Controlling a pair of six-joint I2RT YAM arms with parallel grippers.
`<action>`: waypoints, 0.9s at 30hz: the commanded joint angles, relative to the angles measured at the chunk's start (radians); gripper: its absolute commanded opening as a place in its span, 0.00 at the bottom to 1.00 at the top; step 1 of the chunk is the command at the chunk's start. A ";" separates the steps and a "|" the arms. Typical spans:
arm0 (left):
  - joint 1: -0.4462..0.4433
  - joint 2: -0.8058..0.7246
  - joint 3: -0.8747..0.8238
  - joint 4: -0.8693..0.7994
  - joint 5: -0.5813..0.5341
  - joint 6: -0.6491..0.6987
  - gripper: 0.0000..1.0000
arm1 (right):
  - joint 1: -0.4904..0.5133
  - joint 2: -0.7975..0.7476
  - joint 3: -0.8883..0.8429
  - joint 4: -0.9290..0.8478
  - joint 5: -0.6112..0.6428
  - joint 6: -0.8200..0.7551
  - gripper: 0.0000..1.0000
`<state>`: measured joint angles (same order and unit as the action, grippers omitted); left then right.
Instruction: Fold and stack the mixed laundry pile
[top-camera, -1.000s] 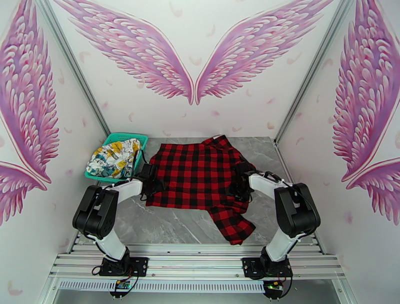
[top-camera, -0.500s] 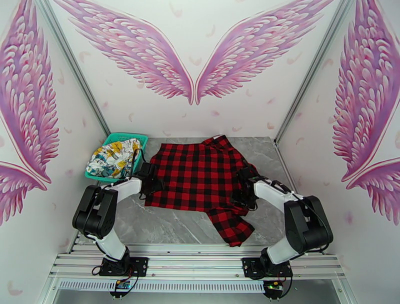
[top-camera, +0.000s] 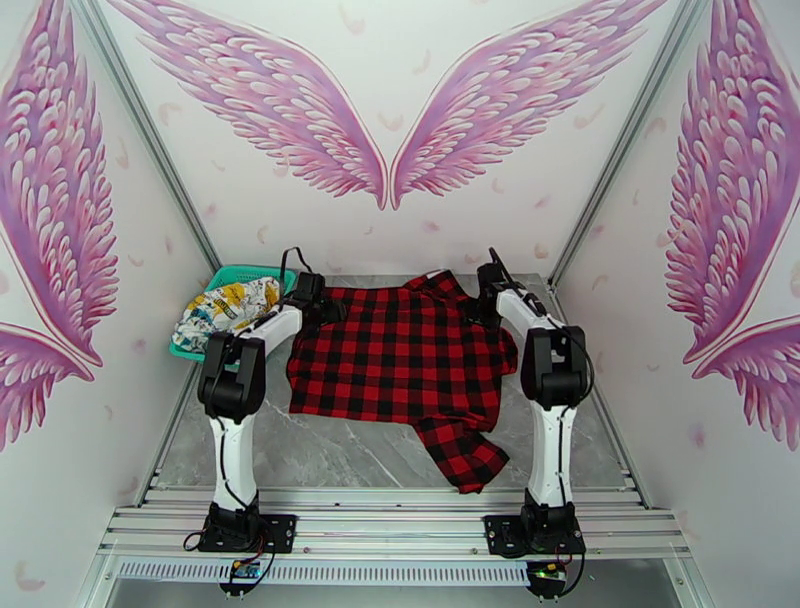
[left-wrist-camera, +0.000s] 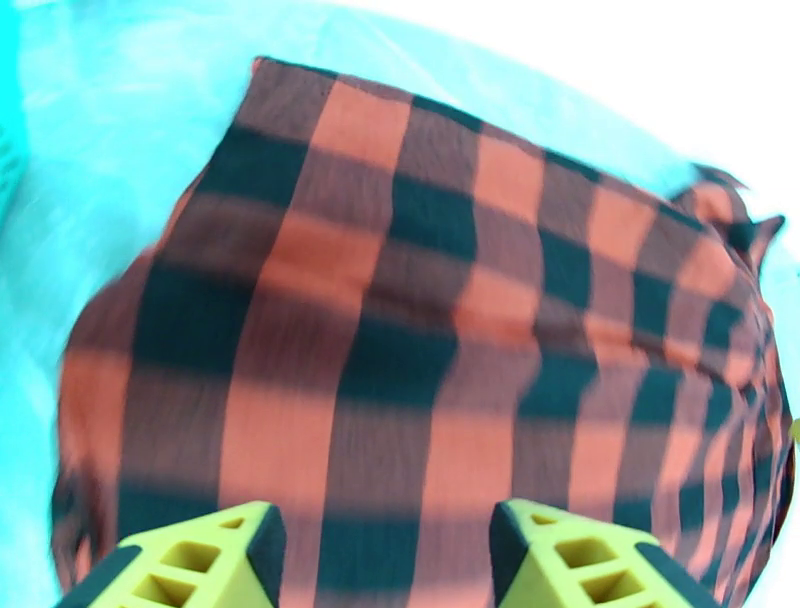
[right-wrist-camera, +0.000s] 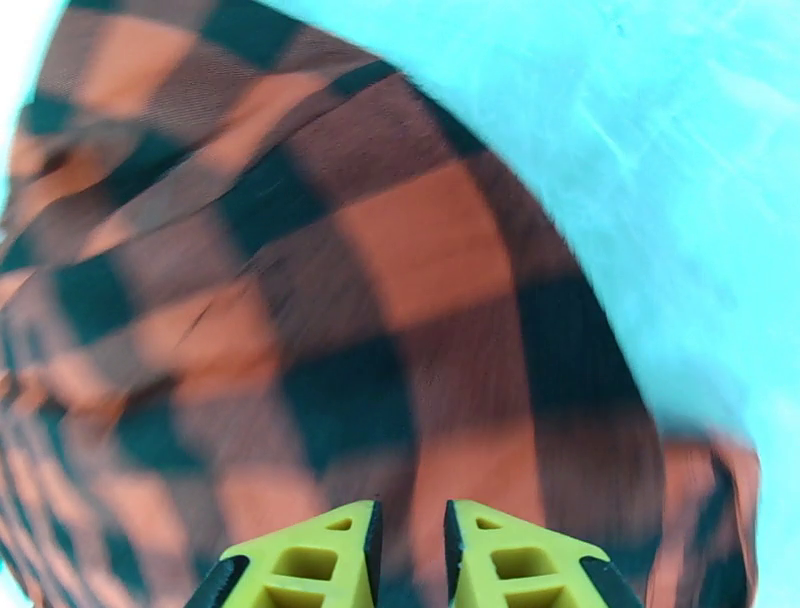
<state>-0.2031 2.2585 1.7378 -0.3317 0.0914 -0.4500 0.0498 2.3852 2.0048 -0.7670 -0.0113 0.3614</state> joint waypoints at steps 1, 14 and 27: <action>0.019 0.099 0.120 -0.021 0.030 -0.052 0.57 | 0.001 0.088 0.148 -0.087 -0.014 -0.009 0.22; 0.066 0.447 0.554 -0.158 0.102 -0.235 0.52 | -0.082 0.400 0.604 -0.237 -0.217 0.164 0.24; 0.085 0.420 0.695 -0.192 0.212 -0.138 0.60 | -0.102 0.347 0.666 -0.024 -0.328 0.189 0.27</action>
<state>-0.1158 2.7281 2.4279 -0.4484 0.2825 -0.6464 -0.0517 2.7823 2.6392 -0.8131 -0.3161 0.5514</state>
